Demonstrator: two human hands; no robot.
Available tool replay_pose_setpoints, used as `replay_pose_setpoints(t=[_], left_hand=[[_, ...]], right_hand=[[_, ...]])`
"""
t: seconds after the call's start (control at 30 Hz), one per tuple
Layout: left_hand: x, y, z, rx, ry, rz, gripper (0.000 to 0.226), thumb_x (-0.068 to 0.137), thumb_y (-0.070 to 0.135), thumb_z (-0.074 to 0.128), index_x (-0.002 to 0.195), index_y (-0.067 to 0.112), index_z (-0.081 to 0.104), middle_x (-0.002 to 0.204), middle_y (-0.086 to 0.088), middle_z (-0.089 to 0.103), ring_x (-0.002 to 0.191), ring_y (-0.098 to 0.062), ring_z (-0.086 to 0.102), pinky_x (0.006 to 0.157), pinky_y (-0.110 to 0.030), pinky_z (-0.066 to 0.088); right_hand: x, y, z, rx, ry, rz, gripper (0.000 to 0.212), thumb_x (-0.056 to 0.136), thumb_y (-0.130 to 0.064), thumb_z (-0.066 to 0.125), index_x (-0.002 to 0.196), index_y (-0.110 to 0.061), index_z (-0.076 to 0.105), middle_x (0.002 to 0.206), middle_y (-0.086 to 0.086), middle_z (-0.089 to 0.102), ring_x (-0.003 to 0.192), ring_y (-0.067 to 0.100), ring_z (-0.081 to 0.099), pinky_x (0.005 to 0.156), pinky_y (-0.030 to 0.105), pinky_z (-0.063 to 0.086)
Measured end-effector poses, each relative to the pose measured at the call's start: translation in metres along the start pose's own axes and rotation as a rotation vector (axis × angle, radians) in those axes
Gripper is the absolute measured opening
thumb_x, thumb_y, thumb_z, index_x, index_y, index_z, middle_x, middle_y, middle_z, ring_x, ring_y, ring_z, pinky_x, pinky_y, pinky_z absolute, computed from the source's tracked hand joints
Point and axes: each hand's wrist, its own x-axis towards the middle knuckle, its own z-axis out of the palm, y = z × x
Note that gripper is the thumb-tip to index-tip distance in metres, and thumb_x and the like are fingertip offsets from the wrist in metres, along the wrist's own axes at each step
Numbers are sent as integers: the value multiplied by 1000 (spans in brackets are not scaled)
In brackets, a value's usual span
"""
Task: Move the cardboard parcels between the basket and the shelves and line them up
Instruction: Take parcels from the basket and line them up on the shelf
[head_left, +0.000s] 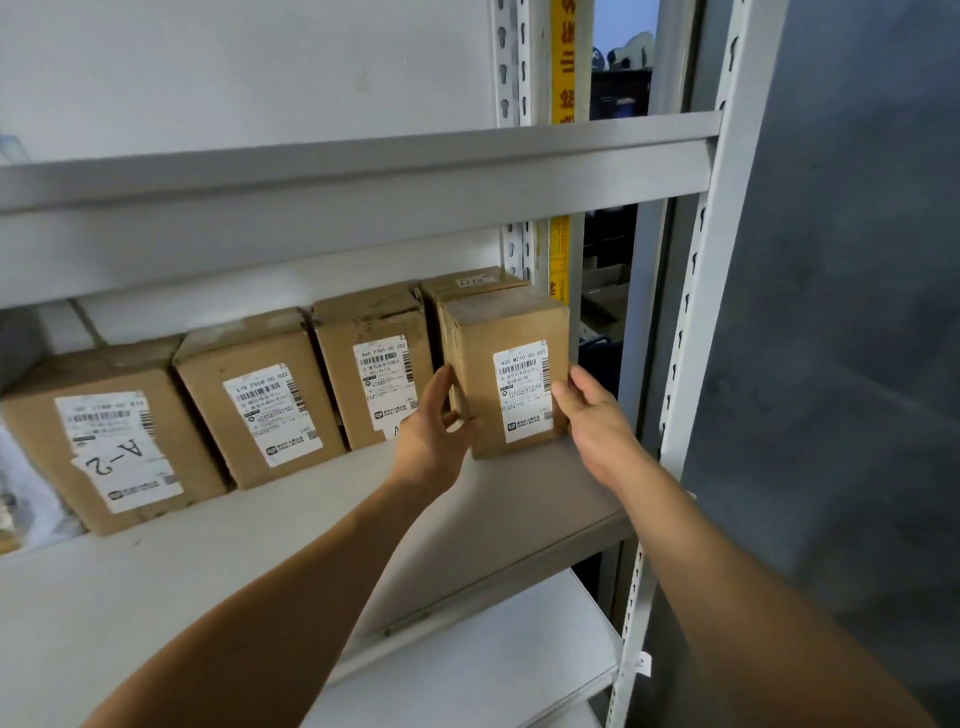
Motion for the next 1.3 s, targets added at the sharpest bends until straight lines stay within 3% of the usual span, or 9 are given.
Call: replay_pose_setpoints(t=[0.1,0.4,0.63,0.73,0.83,0.97,1.07,1.13,1.3], left_hand=[[4,-3,1,-20,3,-25,72,93,21,76,152,44,42,138,12,64,115,-10,71,90,-39,64],[3,-5,5,-76,4,-51,82,89,22,78,155,48,37,144,13,61,120,-11,69,95,-47,62],[0,-1,-1,-53,-28,-73,79,93,19,77,155,47,37,151,15,56,128,-14,64,101,-48,59],[-3,0,-5,-9,-18,-91,76,95,23,77,156,42,36,146,17,54,130,-17,62,107,-45,54],[-9,-2,-13,25,-20,-123,74,95,29,77,158,29,37,153,3,55,129,-18,63,105,-41,54],[-26,-4,-30,20,-84,-148,61,96,35,74,150,24,47,148,4,58,125,-16,64,106,-42,54],[-44,-1,-46,87,-119,-85,48,98,38,70,142,24,56,132,14,61,123,-13,62,99,-30,51],[-55,1,-59,119,-165,-48,43,100,37,68,140,25,60,125,17,60,120,-9,60,95,-23,44],[-86,1,-94,138,-279,68,48,99,43,67,144,26,61,142,7,66,122,-10,63,109,-23,45]], right_hand=[[7,2,2,1,22,11,52,110,-19,55,160,-24,42,130,-18,59,130,8,55,107,23,39],[1,-1,7,-33,46,-14,50,113,-28,49,161,-29,39,138,-15,52,126,3,44,107,23,32],[-9,-8,11,-68,76,-9,49,113,-29,48,161,-29,40,130,-15,55,130,5,49,103,21,33],[-18,-8,15,-102,95,-12,49,113,-28,47,161,-26,38,124,-18,52,120,0,48,103,21,34],[-30,-6,20,-130,98,-21,49,111,-28,52,158,-25,42,126,-20,55,112,-8,52,107,21,37],[-56,-5,25,-189,111,-19,44,109,-25,56,151,-32,43,117,-33,54,107,-15,53,96,5,36],[-83,-9,31,-278,169,-58,57,108,-33,59,161,-30,37,143,-23,51,135,0,46,112,22,33],[-105,-10,37,-312,196,-75,56,108,-31,60,160,-32,40,143,-23,47,139,0,41,116,25,31],[-180,-7,61,-366,285,-83,41,108,-20,57,149,-21,55,151,-10,55,144,9,48,124,36,36]])
